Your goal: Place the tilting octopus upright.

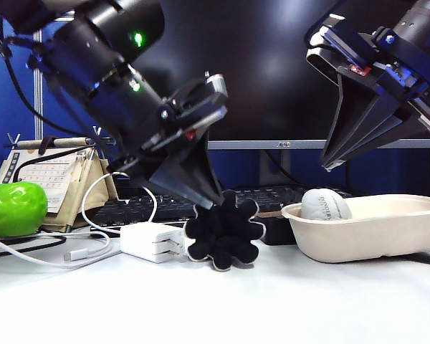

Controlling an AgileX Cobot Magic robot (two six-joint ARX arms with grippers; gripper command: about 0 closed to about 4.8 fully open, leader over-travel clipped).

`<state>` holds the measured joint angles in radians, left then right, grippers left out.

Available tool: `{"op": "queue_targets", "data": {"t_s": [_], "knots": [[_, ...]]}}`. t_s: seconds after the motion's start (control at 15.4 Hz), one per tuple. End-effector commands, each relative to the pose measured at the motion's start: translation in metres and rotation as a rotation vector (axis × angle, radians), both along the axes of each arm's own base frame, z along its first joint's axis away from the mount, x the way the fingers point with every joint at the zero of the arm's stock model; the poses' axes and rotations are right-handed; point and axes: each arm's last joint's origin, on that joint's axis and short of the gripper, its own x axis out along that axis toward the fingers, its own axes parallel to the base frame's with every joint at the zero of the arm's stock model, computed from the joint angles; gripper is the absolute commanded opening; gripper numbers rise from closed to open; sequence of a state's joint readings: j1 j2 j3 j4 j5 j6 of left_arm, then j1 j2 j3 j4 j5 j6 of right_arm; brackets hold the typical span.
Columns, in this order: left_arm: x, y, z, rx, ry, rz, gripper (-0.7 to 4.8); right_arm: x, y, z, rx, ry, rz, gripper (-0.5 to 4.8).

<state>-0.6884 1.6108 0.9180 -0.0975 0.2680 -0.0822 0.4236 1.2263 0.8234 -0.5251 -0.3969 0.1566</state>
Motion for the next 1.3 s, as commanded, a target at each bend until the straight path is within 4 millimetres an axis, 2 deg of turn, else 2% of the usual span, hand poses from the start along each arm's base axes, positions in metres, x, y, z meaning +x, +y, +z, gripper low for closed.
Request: {"op": "queue_targets", "data": {"t_s": [0.07, 0.2, 0.33, 0.52, 1.11, 1.24, 1.3], "knots": [[0.0008, -0.0009, 0.0019, -0.007, -0.015, -0.002, 0.93, -0.0001, 0.0003, 0.0014, 0.008, -0.007, 0.004, 0.05], [0.0007, -0.0008, 0.0018, -0.006, -0.014, -0.002, 0.74, -0.0001, 0.0003, 0.0014, 0.008, -0.007, 0.004, 0.05], [0.0006, -0.0008, 0.0017, -0.006, -0.013, -0.002, 0.12, -0.0001, 0.0003, 0.0015, 0.008, -0.008, 0.004, 0.05], [0.0004, -0.0008, 0.0016, -0.006, -0.011, -0.004, -0.07, -0.0001, 0.0003, 0.0014, 0.008, -0.007, 0.004, 0.04], [-0.0020, -0.0032, 0.0020, -0.029, 0.007, -0.041, -0.07, -0.0001, 0.0003, 0.0015, 0.008, -0.008, 0.004, 0.04], [-0.0002, -0.0019, 0.0017, 0.012, -0.030, 0.015, -0.04, -0.0001, 0.0003, 0.0014, 0.008, -0.007, 0.004, 0.04], [0.0006, -0.0014, 0.0016, 0.029, -0.044, 0.038, 0.15, -0.0001, 0.0003, 0.0014, 0.008, -0.007, 0.004, 0.04]]}}
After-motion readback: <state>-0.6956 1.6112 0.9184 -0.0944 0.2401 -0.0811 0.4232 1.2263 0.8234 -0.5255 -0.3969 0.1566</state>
